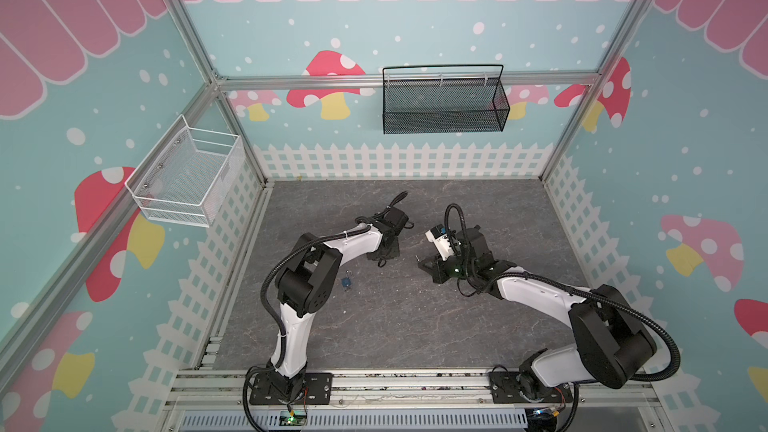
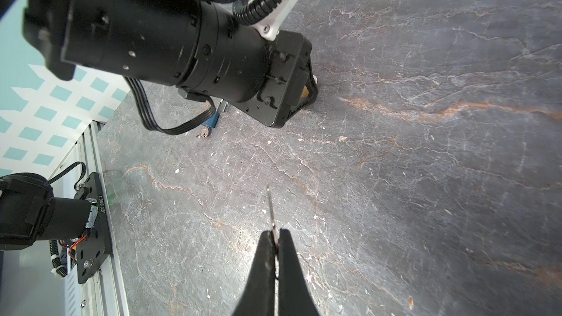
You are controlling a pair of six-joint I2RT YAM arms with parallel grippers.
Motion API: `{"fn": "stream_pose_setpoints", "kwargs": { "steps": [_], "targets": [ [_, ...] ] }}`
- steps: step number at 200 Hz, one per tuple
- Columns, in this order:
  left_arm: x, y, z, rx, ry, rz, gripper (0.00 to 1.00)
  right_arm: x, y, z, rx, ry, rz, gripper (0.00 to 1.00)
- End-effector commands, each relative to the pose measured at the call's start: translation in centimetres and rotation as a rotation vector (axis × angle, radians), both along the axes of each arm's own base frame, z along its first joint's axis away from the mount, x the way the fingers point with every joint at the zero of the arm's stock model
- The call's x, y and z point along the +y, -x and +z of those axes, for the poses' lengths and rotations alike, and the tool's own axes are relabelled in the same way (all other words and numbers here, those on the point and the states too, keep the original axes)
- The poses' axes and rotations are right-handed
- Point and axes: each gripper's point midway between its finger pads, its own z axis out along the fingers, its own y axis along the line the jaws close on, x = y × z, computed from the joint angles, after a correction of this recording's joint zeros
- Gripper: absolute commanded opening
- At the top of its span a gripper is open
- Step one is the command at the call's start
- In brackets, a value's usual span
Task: Unlock with the key
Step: 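Lower the left gripper and grasp the brass padlock body, then lift the brass padlock with the left gripper toward the right gripper holding the key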
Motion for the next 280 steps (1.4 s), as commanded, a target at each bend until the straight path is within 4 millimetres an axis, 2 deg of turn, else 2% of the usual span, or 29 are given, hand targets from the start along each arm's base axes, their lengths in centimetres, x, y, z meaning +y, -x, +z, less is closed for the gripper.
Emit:
{"fn": "stream_pose_setpoints", "kwargs": {
  "steps": [1,34,60,111,124,177,204,236,280],
  "targets": [
    [0.8,1.8,-2.3,0.088,-0.048,-0.003,0.30,0.2,-0.4,1.5,-0.046,-0.024,0.012,0.00],
    [0.5,1.9,-2.4,0.089,-0.047,-0.011,0.30,0.0,-0.4,1.8,-0.058,-0.022,0.003,0.00],
    [0.6,2.1,-2.4,0.091,-0.051,-0.011,0.26,0.0,-0.4,2.2,-0.065,-0.028,-0.002,0.00],
    [0.4,1.6,-0.5,0.044,-0.024,-0.004,0.16,0.1,0.1,2.4,-0.048,-0.046,0.009,0.00],
    [0.1,1.7,0.1,0.030,-0.011,-0.004,0.10,-0.1,0.2,2.5,-0.047,-0.048,-0.002,0.00],
    [-0.9,2.2,3.5,-0.042,0.062,-0.002,0.00,-0.3,1.0,3.3,-0.033,-0.054,0.005,0.00],
    [-0.9,3.0,5.5,-0.098,0.113,0.019,0.00,-0.4,1.5,3.4,-0.006,-0.051,0.011,0.00],
    [-1.8,4.2,8.6,-0.190,0.187,0.023,0.00,0.1,2.4,4.1,0.037,-0.089,0.009,0.00],
    [-3.7,5.7,11.7,-0.265,0.245,0.007,0.00,1.2,3.6,3.3,0.107,-0.119,-0.013,0.00]
  ]
}}
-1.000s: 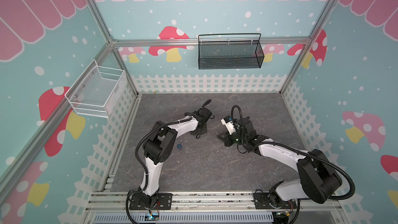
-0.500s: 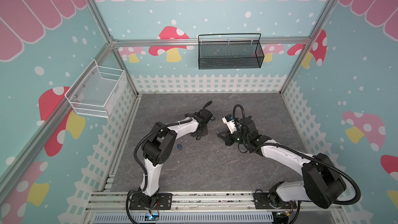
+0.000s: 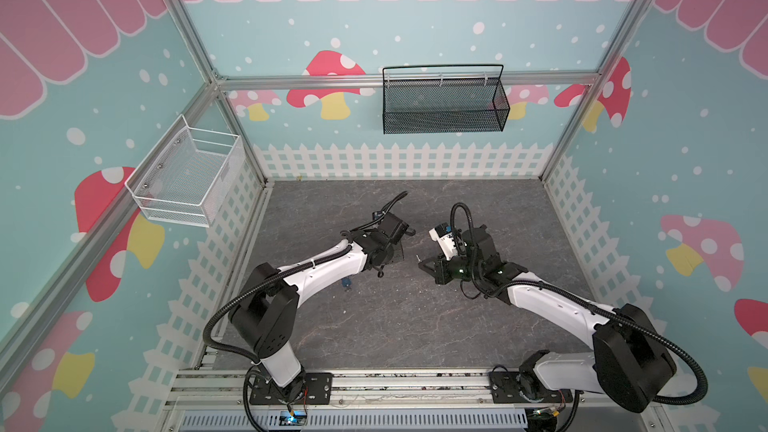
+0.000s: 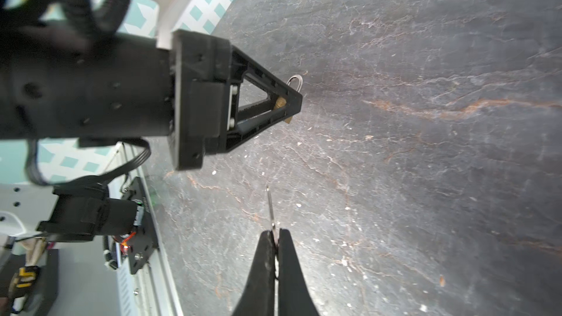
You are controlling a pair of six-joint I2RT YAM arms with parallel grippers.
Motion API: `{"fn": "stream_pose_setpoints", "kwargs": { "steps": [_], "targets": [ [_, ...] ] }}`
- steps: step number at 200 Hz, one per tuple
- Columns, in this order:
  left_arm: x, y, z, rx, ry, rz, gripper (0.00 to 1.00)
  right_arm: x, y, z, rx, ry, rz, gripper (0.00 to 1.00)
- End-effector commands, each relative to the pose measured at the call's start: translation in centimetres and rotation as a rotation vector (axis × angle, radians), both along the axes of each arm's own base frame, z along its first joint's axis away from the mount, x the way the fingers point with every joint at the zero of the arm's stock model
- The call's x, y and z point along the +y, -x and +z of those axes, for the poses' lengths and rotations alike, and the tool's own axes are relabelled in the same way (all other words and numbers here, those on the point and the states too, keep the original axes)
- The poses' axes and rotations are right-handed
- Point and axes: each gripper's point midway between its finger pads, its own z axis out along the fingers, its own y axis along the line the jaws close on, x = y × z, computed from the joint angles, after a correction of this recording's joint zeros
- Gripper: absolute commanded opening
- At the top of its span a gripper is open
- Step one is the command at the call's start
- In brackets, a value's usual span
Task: Unlock with the key
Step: 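Lift the brass padlock with the left gripper toward the right gripper holding the key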
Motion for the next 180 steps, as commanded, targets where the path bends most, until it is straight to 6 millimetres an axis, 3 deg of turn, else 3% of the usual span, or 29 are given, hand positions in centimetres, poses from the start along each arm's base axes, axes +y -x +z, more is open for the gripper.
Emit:
{"fn": "stream_pose_setpoints", "kwargs": {
  "steps": [1,50,79,134,180],
  "targets": [
    [-0.8,0.3,1.7,-0.058,0.043,0.029,0.00,0.7,1.2,-0.3,0.053,-0.032,-0.004,0.00],
    [-2.5,2.3,3.8,-0.120,0.076,0.005,0.00,2.3,2.6,-2.3,0.118,-0.062,-0.036,0.00],
    [-2.0,3.2,5.2,-0.181,0.065,0.018,0.00,3.6,3.4,-3.2,0.174,-0.119,-0.058,0.00],
    [-2.7,4.8,6.4,-0.219,0.100,-0.016,0.00,5.8,3.2,-2.0,0.238,-0.264,-0.062,0.00],
    [-2.0,5.1,6.4,-0.228,0.076,-0.004,0.00,4.8,2.6,-0.6,0.207,-0.316,-0.145,0.00]
  ]
}}
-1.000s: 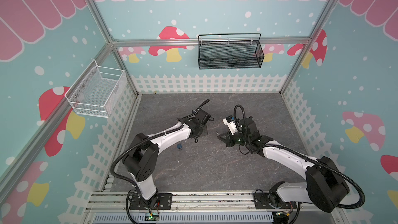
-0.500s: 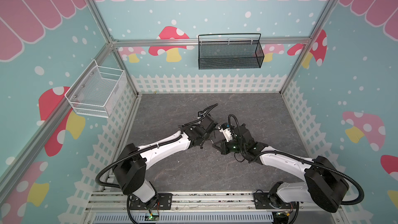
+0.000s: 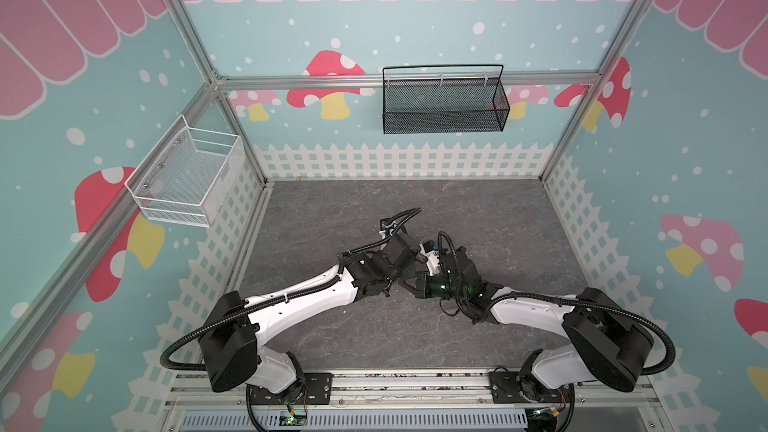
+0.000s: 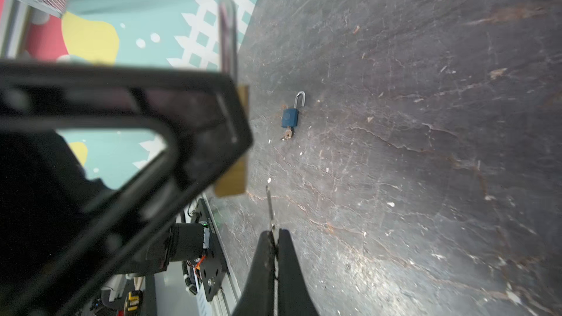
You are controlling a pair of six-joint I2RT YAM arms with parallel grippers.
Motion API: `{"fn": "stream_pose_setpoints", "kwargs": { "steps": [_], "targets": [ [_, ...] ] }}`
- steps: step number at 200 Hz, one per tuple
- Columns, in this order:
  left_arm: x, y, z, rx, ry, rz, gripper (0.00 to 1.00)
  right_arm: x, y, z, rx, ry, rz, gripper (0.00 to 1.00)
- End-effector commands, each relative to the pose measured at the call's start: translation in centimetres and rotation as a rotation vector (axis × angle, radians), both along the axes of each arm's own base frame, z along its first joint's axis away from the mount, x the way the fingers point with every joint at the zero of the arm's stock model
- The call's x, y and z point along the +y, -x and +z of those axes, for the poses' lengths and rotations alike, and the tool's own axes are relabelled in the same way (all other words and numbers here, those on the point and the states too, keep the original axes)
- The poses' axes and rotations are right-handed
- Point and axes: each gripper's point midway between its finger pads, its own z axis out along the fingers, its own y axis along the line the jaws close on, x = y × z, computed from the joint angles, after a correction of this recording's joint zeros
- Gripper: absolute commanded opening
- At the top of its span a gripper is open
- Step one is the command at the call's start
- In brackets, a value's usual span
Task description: Unlock with the key
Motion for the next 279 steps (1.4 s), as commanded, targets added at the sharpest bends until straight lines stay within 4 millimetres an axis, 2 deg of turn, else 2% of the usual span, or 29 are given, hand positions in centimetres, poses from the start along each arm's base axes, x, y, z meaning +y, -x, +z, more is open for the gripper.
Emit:
{"fn": "stream_pose_setpoints", "kwargs": {
  "steps": [1,60,93,279],
  "targets": [
    [0.9,-0.1,0.8,-0.033,0.005,0.046,0.00,-0.3,-0.6,1.7,-0.016,-0.061,-0.061,0.00],
    [1.1,-0.4,0.8,-0.036,-0.023,0.067,0.00,-0.2,0.1,2.1,-0.012,-0.074,-0.033,0.00],
    [1.0,-0.4,0.7,-0.034,-0.028,0.069,0.00,-0.2,-0.1,2.8,-0.035,-0.081,-0.036,0.00],
    [0.2,-0.1,0.6,-0.006,0.009,0.056,0.00,0.1,-1.4,3.1,-0.052,-0.082,-0.062,0.00]
  ]
}}
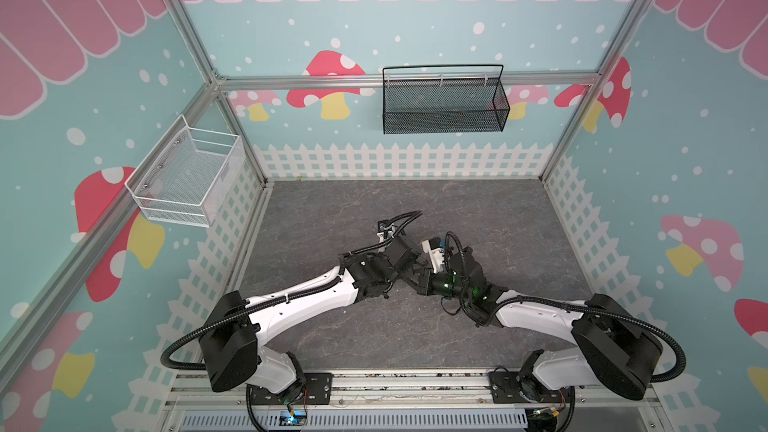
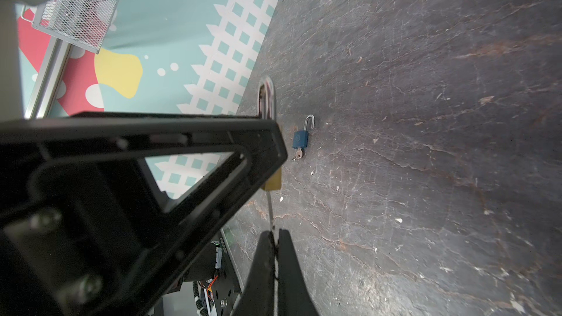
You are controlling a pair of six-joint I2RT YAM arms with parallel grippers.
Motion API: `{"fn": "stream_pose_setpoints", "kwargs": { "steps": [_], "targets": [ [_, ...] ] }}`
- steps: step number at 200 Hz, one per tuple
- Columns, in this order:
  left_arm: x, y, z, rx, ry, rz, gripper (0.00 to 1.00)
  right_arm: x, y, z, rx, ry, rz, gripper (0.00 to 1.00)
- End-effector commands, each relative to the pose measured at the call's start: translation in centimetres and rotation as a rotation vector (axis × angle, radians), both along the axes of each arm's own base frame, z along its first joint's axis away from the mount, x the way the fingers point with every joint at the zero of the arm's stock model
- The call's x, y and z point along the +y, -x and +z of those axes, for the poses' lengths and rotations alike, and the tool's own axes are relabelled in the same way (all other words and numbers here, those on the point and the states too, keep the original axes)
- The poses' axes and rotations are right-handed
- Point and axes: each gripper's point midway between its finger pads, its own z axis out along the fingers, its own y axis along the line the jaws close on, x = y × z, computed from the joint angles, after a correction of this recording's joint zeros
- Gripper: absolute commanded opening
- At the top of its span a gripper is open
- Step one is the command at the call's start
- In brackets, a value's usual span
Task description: Unlock with the key
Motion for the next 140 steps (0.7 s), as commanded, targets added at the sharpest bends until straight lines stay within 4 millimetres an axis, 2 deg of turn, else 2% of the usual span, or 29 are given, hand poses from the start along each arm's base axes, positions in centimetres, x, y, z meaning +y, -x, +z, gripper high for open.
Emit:
{"fn": "stream_pose_setpoints", "kwargs": {
  "steps": [1,59,88,140],
  "targets": [
    [-0.6,-0.2,0.9,-0.005,0.039,0.017,0.00,0.4,-0.9,1.3,-0.025,-0.031,-0.015,0.00],
    [-0.6,-0.2,0.7,0.000,0.041,0.022,0.00,0.4,-1.2,2.1,-0.038,-0.057,-0.019,0.00],
    [-0.7,-0.2,0.9,0.000,0.052,0.022,0.00,0.5,-1.3,1.8,-0.026,-0.059,-0.016,0.00],
    [-0.2,-0.1,1.2,-0.012,0.046,0.029,0.00,-0.1,-1.9,2.3,-0.026,-0.081,-0.034,0.00]
  ]
}}
